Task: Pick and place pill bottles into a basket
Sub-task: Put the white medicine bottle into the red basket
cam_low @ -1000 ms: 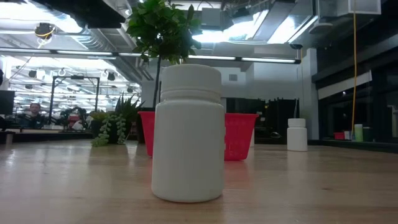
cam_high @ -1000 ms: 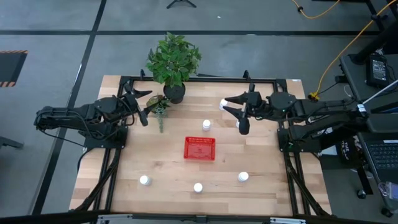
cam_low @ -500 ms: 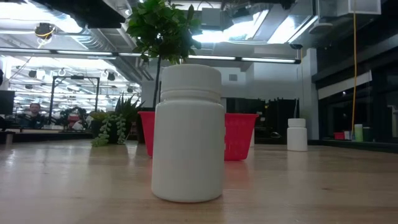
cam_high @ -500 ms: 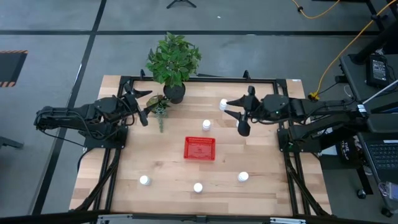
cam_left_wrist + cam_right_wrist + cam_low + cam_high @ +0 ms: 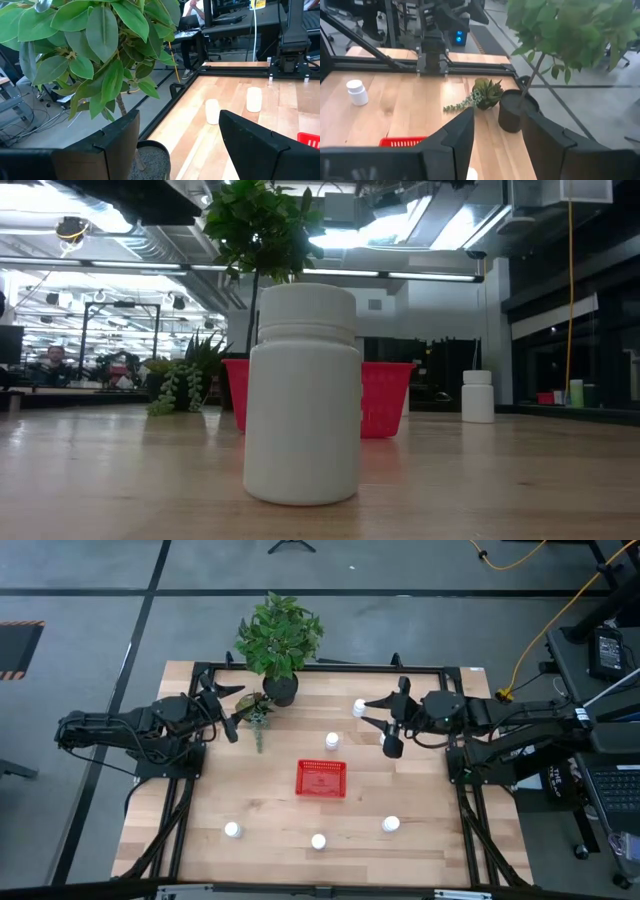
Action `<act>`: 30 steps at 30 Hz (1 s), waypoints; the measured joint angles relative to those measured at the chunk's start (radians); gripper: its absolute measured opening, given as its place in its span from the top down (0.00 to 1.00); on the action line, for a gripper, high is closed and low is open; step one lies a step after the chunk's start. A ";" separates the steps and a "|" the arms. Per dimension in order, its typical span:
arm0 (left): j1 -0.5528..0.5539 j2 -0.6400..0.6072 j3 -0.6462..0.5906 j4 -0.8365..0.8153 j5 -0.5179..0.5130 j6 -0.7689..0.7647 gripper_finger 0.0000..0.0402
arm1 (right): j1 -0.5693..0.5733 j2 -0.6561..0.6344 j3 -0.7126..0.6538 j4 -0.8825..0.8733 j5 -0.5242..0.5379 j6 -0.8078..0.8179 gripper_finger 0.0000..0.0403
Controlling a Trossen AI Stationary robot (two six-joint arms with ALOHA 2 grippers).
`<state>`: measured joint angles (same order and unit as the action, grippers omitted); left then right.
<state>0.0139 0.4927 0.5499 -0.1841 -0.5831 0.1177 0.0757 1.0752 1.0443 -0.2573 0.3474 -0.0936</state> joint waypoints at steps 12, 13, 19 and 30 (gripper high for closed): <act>0.000 0.000 0.000 0.000 0.000 0.000 0.34 | -0.027 0.000 0.000 0.073 0.000 0.007 0.60; 0.000 0.000 0.000 0.000 0.000 0.000 0.34 | -0.028 0.000 0.000 0.075 0.000 0.011 0.60; 0.000 0.000 0.000 0.000 0.000 0.000 0.34 | -0.028 0.005 0.000 0.074 0.000 0.005 0.60; 0.000 0.000 0.000 0.000 0.000 0.000 0.34 | -0.028 0.005 0.000 0.073 0.000 0.006 0.60</act>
<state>0.0139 0.4927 0.5499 -0.1844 -0.5831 0.1177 0.0479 1.0801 1.0443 -0.1844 0.3473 -0.0875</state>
